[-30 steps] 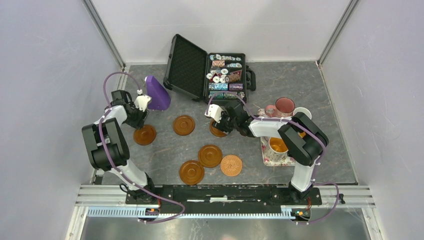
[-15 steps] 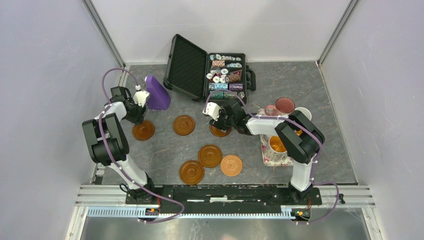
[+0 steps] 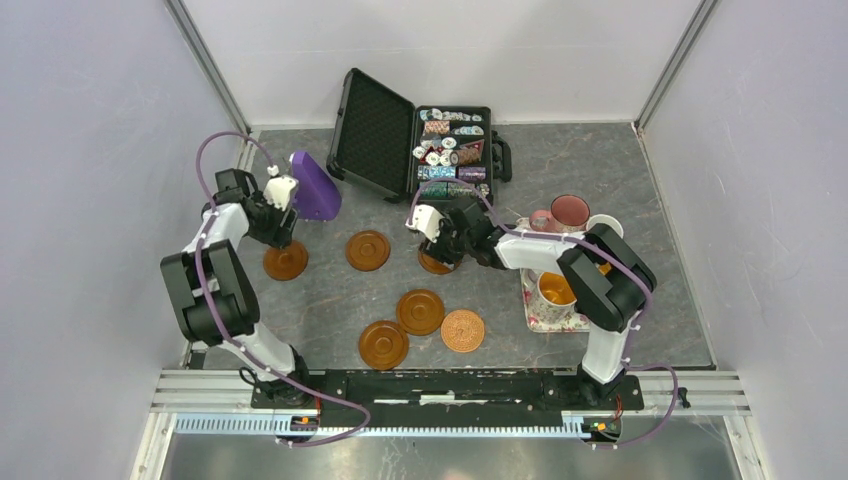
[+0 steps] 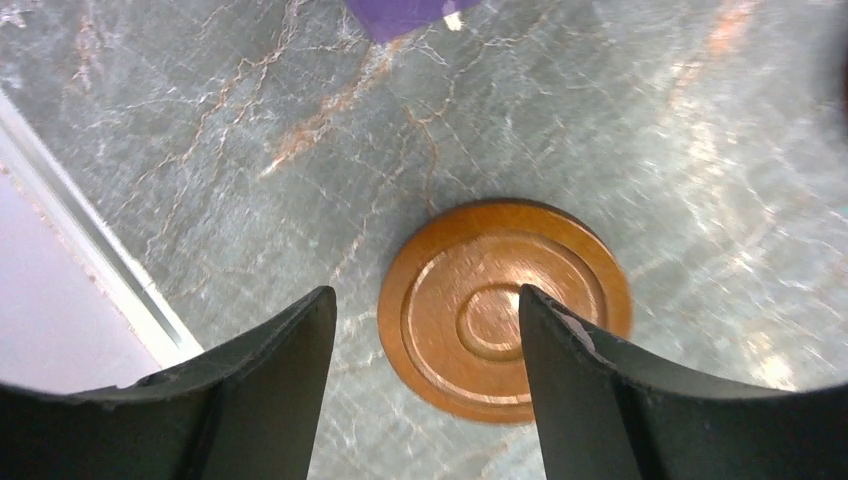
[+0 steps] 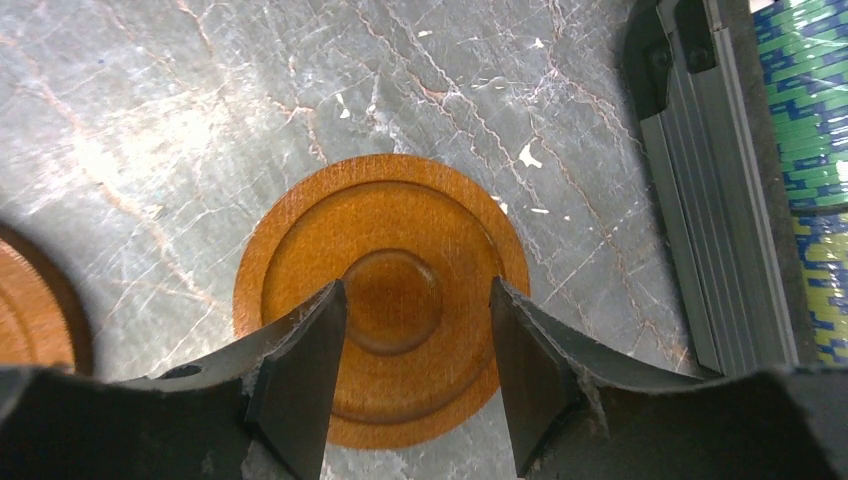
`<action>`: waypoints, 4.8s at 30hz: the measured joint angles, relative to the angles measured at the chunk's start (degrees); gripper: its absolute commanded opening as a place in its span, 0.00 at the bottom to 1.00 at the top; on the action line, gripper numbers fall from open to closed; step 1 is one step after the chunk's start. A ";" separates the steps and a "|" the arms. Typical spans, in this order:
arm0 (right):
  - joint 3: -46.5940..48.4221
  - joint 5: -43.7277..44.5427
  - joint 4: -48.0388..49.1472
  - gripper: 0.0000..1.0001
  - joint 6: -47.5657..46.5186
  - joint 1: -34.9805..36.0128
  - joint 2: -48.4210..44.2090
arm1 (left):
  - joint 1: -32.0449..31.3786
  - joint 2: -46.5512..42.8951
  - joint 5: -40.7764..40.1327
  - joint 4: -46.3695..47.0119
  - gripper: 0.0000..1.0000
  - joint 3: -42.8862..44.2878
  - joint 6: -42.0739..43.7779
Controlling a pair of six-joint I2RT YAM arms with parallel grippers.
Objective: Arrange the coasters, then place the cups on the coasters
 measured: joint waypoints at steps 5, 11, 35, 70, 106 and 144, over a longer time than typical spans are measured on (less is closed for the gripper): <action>-0.52 -1.07 -3.19 0.73 -0.26 0.02 -4.72 | 0.24 -8.59 3.74 -5.75 0.80 0.66 -0.55; -1.86 -3.63 -4.50 0.73 -0.74 0.00 -10.69 | -0.37 -18.25 9.27 -13.79 0.80 0.52 0.68; -14.43 -13.66 -9.05 0.75 0.52 0.09 -15.39 | -45.22 -30.25 6.27 -14.14 0.89 -23.67 -2.69; 0.04 5.11 -4.87 0.71 4.44 -3.74 -2.32 | -26.45 -11.87 -3.30 12.85 0.81 -15.52 -19.08; 3.87 1.64 -1.40 0.63 7.50 -1.57 3.19 | -30.86 -4.07 -7.04 16.81 0.62 -13.16 -21.20; 11.74 1.81 -1.92 0.63 8.61 3.21 9.14 | -25.16 -5.99 -8.35 12.52 0.62 -13.73 -17.42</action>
